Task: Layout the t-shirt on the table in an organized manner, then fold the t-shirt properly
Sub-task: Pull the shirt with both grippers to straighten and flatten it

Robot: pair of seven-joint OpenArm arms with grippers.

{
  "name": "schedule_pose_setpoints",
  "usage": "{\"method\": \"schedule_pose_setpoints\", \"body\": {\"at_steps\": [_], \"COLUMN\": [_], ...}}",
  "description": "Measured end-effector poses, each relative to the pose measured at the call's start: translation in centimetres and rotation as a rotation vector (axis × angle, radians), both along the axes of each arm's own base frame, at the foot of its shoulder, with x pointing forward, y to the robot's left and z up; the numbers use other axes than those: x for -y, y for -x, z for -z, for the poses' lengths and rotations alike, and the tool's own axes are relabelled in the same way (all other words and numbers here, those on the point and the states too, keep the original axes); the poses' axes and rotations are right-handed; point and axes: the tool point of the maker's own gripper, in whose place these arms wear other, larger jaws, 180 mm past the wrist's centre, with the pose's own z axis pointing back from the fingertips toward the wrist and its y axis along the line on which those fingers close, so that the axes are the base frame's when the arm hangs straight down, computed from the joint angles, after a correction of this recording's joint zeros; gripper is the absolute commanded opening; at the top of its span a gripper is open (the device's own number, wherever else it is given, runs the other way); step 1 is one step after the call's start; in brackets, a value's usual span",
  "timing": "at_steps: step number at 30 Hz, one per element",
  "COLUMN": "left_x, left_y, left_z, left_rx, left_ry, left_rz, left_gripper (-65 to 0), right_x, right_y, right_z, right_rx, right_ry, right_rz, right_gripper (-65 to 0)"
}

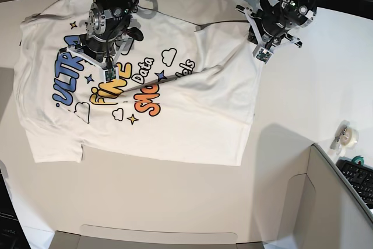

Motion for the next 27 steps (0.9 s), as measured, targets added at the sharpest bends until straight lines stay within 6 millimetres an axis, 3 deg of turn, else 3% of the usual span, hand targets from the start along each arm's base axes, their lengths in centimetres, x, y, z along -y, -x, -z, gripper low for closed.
{"method": "schedule_pose_setpoints", "body": {"at_steps": [5, 7, 11, 13, 19, 22, 27], "left_x": [-1.7, -2.8, -2.5, -2.5, -2.5, -2.5, -2.5], "left_y": [-0.9, -1.5, -2.8, -2.8, -2.6, -2.7, -2.8], "left_z": [-0.6, -0.9, -1.6, -1.6, -1.5, -1.5, -1.6], "left_rx": [0.027, 0.046, 0.074, 0.076, 0.070, 0.072, 0.074], "left_ry": [-0.017, -0.042, -0.028, -0.026, -0.029, -0.029, -0.029], "left_rz": [-0.054, -0.073, -0.071, -0.072, -0.070, -0.069, -0.070], "left_gripper": [-59.3, -59.3, -59.3, -59.3, -59.3, -59.3, -59.3], "right_x": [-0.2, -0.1, 0.2, 1.3, 7.1, 7.7, 6.8], "right_y": [0.9, 2.2, 5.1, 6.2, 7.1, 7.6, 9.6], "right_z": [-1.3, -0.5, 1.0, 1.2, 0.4, 1.2, 2.8], "right_rx": [0.033, -0.003, -0.081, -0.100, -0.087, -0.106, -0.173], "right_ry": [-0.008, -0.011, -0.009, -0.002, 0.067, 0.021, -0.061], "right_rz": [0.001, 0.003, 0.012, 0.044, 0.205, 0.224, 0.197], "right_gripper": [-65.0, -65.0, -65.0, -65.0, -65.0, -65.0, -65.0]}}
